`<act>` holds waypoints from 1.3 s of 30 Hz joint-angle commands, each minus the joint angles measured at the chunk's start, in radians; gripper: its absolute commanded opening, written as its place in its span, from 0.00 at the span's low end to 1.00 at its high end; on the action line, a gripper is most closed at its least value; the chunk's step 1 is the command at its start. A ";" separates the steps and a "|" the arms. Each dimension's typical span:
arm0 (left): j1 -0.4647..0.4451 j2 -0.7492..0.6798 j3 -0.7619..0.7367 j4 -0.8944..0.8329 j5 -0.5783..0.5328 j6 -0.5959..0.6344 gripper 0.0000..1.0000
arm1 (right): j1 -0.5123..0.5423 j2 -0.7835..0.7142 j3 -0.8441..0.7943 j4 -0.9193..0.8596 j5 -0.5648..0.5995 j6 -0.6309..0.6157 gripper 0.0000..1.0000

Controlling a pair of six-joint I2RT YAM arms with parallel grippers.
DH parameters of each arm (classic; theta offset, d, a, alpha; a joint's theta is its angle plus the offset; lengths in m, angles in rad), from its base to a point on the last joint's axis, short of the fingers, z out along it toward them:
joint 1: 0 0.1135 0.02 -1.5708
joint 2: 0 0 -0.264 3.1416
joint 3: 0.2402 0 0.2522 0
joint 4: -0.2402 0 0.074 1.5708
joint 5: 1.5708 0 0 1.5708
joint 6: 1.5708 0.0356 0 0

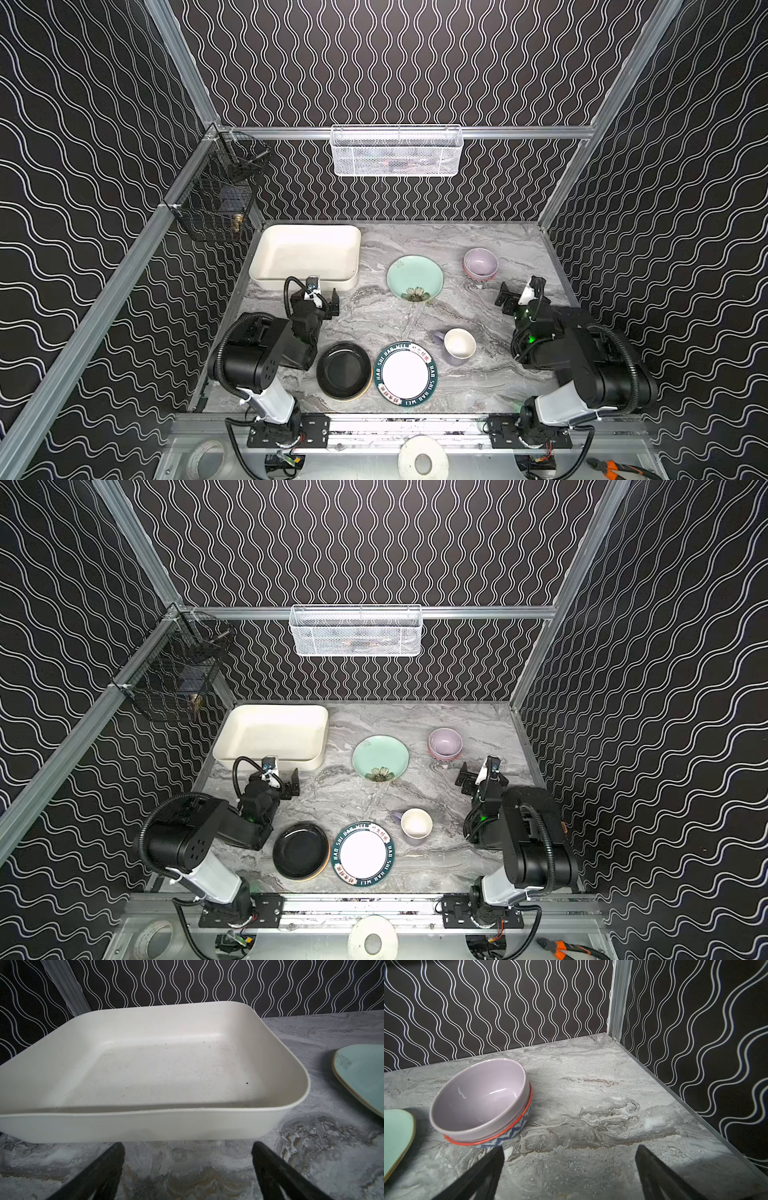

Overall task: Place the mixed dishes into the plastic bin
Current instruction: 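Move both grippers forward toward the mint-green flower plate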

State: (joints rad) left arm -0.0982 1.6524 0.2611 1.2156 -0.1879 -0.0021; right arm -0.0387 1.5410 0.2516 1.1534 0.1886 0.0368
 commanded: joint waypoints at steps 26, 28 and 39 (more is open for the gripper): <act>0.044 0.001 0.022 0.000 0.074 -0.007 0.99 | 0.000 0.001 0.008 0.040 -0.009 -0.008 0.99; 0.046 0.001 0.021 0.000 0.077 -0.009 0.99 | 0.000 0.002 0.008 0.040 -0.009 -0.007 0.99; 0.046 -0.033 0.038 -0.050 0.131 0.011 0.99 | 0.101 -0.177 0.315 -0.616 0.403 0.115 0.99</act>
State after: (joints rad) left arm -0.0551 1.6466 0.2806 1.1954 -0.1024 -0.0032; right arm 0.0547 1.4036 0.4358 0.8772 0.4088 0.0509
